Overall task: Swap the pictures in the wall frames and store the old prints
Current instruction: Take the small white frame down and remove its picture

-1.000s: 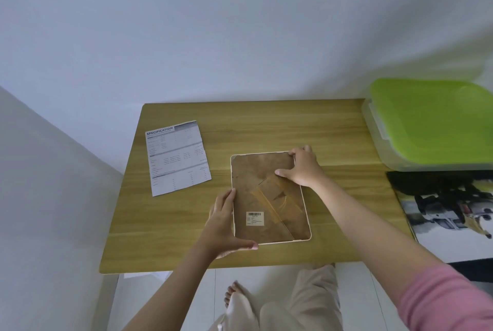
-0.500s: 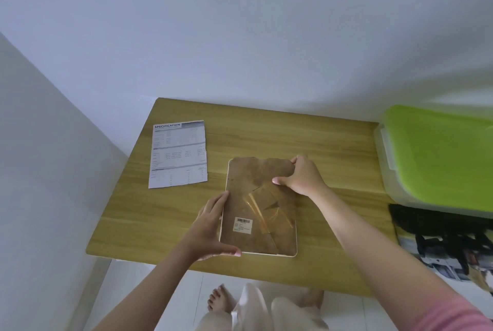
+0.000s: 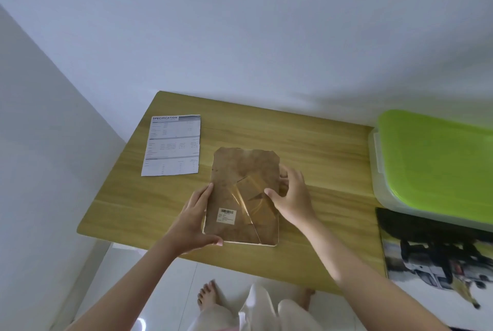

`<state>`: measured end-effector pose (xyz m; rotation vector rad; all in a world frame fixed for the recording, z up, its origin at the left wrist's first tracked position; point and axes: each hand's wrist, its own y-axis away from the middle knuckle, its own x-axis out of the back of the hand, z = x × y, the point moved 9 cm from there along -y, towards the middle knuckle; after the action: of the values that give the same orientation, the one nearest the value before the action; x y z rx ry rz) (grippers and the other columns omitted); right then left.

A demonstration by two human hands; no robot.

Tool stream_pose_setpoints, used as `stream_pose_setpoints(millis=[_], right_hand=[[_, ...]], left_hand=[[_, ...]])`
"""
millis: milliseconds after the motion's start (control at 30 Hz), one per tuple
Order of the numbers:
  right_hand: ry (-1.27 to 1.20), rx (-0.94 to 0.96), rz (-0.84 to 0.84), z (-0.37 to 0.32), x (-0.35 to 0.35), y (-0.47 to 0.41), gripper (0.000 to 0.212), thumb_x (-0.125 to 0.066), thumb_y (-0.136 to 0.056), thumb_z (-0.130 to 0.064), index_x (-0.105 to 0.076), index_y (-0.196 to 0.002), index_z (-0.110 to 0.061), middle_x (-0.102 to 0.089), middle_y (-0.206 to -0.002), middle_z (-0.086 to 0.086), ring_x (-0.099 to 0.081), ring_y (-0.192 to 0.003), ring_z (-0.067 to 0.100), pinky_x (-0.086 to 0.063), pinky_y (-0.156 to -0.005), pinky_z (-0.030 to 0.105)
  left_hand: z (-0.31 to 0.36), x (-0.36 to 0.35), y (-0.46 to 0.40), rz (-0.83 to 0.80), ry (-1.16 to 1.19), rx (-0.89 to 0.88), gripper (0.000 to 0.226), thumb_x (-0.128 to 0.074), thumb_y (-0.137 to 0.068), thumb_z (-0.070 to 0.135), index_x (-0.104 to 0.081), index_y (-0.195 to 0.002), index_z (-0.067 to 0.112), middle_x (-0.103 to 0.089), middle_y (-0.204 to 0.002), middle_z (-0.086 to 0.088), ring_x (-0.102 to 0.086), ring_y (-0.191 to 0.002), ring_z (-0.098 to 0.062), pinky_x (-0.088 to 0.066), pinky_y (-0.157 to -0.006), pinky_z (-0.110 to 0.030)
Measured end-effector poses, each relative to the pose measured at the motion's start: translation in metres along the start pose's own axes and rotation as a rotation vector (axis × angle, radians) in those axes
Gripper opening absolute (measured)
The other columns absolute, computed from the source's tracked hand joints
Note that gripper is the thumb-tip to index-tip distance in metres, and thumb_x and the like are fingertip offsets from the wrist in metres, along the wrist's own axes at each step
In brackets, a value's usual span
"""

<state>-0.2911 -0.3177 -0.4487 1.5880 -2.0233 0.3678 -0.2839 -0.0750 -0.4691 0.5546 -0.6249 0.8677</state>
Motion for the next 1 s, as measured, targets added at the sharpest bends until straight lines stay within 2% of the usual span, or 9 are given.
stream_pose_setpoints(millis=[133,200,367,567,700,800,900,933,1000], right_hand=[[-0.028,-0.001,0.155,0.011,0.0,0.042,0.044,-0.072,-0.078,-0.015,-0.057,-0.119,-0.019,-0.06,-0.1,-0.005,-0.057,-0.095,0.012,-0.048,-0.088,0.031],[-0.021,-0.009,0.158,0.015,-0.006,0.056,0.04,-0.071,-0.08,-0.015,-0.06,-0.118,-0.015,-0.063,-0.107,-0.002,-0.06,-0.1,0.015,-0.049,-0.091,0.033],[0.051,-0.01,0.128,0.006,-0.021,0.064,0.044,-0.069,-0.082,-0.021,-0.058,-0.124,-0.014,-0.059,-0.119,-0.002,-0.057,-0.109,0.013,-0.04,-0.088,0.018],[0.072,-0.017,0.132,-0.013,-0.04,0.058,0.048,-0.069,-0.082,-0.023,-0.056,-0.128,-0.015,-0.057,-0.121,-0.002,-0.055,-0.11,0.013,-0.037,-0.086,0.017],[0.055,-0.004,0.185,-0.024,-0.04,0.052,0.048,-0.07,-0.082,-0.021,-0.056,-0.127,-0.013,-0.057,-0.12,-0.002,-0.052,-0.106,0.008,-0.035,-0.086,0.015],[0.017,-0.006,0.21,-0.026,-0.036,0.051,0.049,-0.071,-0.081,-0.018,-0.056,-0.127,-0.014,-0.057,-0.116,-0.003,-0.056,-0.099,0.01,-0.041,-0.083,0.017],[-0.028,-0.026,0.234,-0.023,-0.022,0.052,0.05,-0.07,-0.082,-0.018,-0.053,-0.129,-0.018,-0.052,-0.117,-0.011,-0.057,-0.094,0.009,-0.043,-0.074,0.011],[-0.034,-0.028,0.246,-0.02,-0.014,0.052,0.05,-0.069,-0.082,-0.017,-0.053,-0.129,-0.018,-0.052,-0.118,-0.011,-0.056,-0.093,0.007,-0.043,-0.072,0.008],[-0.039,-0.034,0.269,-0.013,0.005,0.053,0.049,-0.068,-0.083,-0.015,-0.053,-0.129,-0.017,-0.052,-0.118,-0.01,-0.054,-0.088,0.003,-0.042,-0.07,0.003]], left_hand=[[-0.002,-0.002,0.0,-0.014,-0.004,0.022,0.142,-0.08,-0.04,0.065,-0.002,-0.15,0.021,-0.015,-0.145,0.015,-0.033,-0.13,-0.015,-0.039,-0.107,-0.041],[-0.002,-0.002,0.0,-0.026,-0.006,0.024,0.143,-0.08,-0.039,0.064,-0.001,-0.15,0.021,-0.015,-0.146,0.014,-0.034,-0.129,-0.016,-0.039,-0.107,-0.041],[-0.01,0.006,-0.001,-0.068,0.019,0.045,0.145,-0.086,-0.039,0.053,0.002,-0.149,0.022,-0.013,-0.146,0.016,-0.029,-0.131,-0.013,-0.036,-0.11,-0.037],[-0.023,0.032,-0.009,-0.094,-0.038,0.06,0.148,-0.087,-0.036,0.052,0.001,-0.15,0.019,-0.013,-0.147,0.012,-0.024,-0.134,-0.015,-0.03,-0.113,-0.038],[-0.021,0.049,-0.017,-0.08,-0.036,0.02,0.143,-0.086,-0.038,0.046,-0.002,-0.15,0.019,-0.015,-0.143,0.014,-0.031,-0.128,-0.018,-0.039,-0.107,-0.039],[-0.011,0.057,-0.023,-0.056,-0.016,-0.021,0.132,-0.089,-0.049,0.028,-0.004,-0.149,0.015,-0.019,-0.141,0.008,-0.038,-0.12,-0.016,-0.044,-0.102,-0.029],[0.01,0.059,-0.028,-0.022,0.016,-0.06,0.121,-0.087,-0.057,0.015,-0.008,-0.149,0.01,-0.023,-0.135,0.006,-0.042,-0.111,-0.014,-0.041,-0.086,-0.004],[0.017,0.057,-0.03,-0.019,0.027,-0.066,0.118,-0.086,-0.059,0.013,-0.009,-0.148,0.01,-0.024,-0.132,0.007,-0.044,-0.106,-0.013,-0.04,-0.081,-0.002],[0.034,0.049,-0.033,-0.016,0.044,-0.067,0.113,-0.085,-0.062,0.014,-0.011,-0.148,0.012,-0.027,-0.128,0.007,-0.047,-0.099,-0.013,-0.044,-0.079,-0.006]])
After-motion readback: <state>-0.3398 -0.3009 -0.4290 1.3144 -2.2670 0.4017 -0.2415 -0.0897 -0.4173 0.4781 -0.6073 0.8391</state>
